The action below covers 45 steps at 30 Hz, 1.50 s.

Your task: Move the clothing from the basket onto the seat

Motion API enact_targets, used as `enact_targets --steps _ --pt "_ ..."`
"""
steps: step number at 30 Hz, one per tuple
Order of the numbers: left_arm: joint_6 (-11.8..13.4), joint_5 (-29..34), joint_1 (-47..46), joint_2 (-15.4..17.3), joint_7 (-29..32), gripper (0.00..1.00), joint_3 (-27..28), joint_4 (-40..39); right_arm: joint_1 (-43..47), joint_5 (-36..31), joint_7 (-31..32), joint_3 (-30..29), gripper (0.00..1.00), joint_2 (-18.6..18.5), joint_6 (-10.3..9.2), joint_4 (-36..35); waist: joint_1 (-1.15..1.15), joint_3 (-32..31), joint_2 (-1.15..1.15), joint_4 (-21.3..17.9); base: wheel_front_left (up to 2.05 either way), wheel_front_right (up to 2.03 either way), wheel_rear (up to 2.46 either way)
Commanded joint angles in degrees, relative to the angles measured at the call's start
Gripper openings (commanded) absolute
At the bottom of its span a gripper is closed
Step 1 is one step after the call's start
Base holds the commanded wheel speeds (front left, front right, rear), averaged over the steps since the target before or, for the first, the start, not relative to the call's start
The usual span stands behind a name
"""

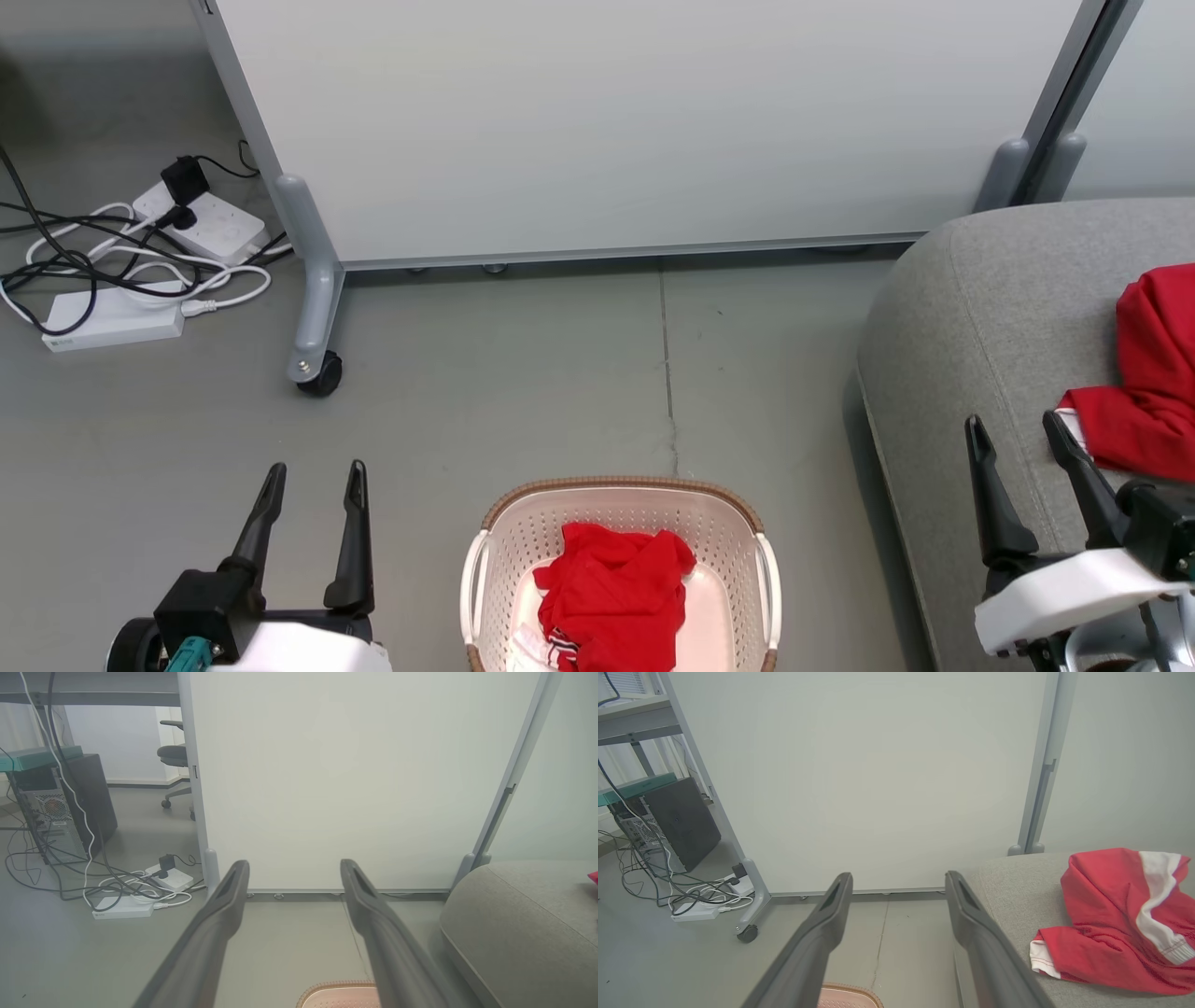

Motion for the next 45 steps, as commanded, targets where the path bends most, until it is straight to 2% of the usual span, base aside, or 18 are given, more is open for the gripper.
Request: enact_targets --steps 1,11,31,38,45 --pt "-0.49 0.16 0.77 0.69 0.76 1.0 -0.28 0.31 1.27 0.06 0.38 -0.57 1.0 0.02 0.01 -0.28 0.0 -0.67 0.0 0.05 0.0 0.0 0.0" --pt "-0.21 0.1 1.27 1.73 1.98 1.0 -0.83 0.25 3.33 0.33 1.84 -0.56 1.0 0.43 0.01 -1.98 0.0 -1.51 0.0 -0.31 0.0 0.0 0.0" --pt "0.31 0.14 -0.6 1.63 1.65 1.0 -1.44 0.94 3.01 1.35 2.17 -0.38 1.0 0.51 0.01 -2.62 0.0 -0.57 0.0 0.01 0.0 0.0 0.0" --pt "0.64 0.91 -3.36 0.39 1.21 1.0 -2.05 1.02 1.44 1.91 2.32 -0.37 1.0 0.51 0.01 -3.41 0.0 2.31 0.0 0.02 0.0 0.0 0.0" --pt "-2.1 2.36 -13.12 -1.89 0.65 1.0 -4.61 3.54 -2.11 1.62 2.1 0.06 1.0 0.5 0.01 -5.46 0.0 9.42 0.0 -0.94 0.0 0.0 0.0"
